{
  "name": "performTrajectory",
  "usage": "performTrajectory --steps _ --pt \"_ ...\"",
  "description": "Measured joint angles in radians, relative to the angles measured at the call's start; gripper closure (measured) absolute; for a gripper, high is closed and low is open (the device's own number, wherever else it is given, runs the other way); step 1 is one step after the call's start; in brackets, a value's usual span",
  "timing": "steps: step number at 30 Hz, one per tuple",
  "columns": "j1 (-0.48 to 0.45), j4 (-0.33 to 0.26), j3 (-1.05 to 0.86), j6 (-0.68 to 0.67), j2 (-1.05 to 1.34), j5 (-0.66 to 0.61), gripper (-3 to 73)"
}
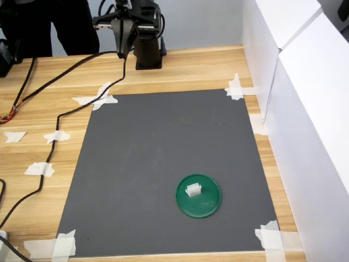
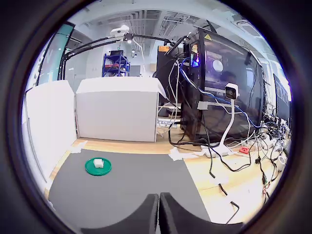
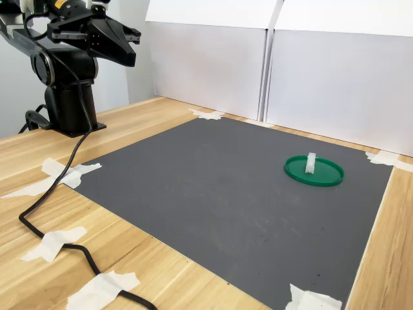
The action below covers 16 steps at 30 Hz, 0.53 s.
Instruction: Grasp a white terminal and put it on the green lid.
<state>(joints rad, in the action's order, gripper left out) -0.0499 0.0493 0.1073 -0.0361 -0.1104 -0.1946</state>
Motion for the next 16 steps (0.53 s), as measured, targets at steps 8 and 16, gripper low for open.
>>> performTrajectory --steps 8,16 --pt "0.000 0.003 -0.018 0.000 0.073 -0.023 71.1" --pt "0.000 0.010 -0.030 0.000 0.076 -0.027 71.1"
